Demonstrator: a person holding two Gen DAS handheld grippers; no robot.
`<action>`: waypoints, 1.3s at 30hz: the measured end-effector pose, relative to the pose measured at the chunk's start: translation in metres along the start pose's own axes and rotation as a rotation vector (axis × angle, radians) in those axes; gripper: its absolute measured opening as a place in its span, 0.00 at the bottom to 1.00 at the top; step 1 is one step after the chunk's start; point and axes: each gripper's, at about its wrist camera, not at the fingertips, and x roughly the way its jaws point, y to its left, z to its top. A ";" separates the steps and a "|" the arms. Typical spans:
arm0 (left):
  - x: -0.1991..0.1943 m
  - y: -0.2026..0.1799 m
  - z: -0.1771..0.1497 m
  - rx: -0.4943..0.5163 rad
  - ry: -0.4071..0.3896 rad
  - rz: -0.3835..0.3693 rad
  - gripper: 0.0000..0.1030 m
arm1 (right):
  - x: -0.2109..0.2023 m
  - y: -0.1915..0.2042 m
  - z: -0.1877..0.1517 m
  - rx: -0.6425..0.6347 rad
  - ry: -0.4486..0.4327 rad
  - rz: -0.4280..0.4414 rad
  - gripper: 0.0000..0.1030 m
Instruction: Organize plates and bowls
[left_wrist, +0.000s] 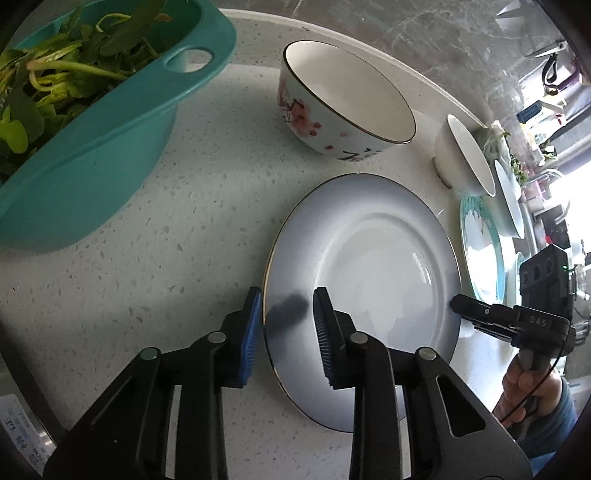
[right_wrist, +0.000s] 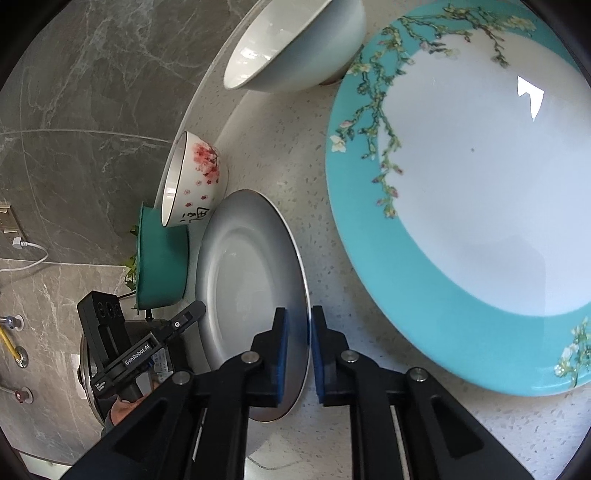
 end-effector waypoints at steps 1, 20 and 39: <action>-0.001 0.000 -0.002 -0.002 -0.001 0.003 0.21 | 0.000 0.000 0.000 0.000 0.001 -0.002 0.14; -0.023 -0.002 -0.021 0.020 -0.015 -0.010 0.19 | -0.007 0.005 -0.002 -0.016 -0.007 -0.002 0.14; -0.063 -0.032 -0.055 0.053 -0.055 -0.005 0.19 | -0.038 0.016 -0.019 -0.129 -0.029 -0.028 0.16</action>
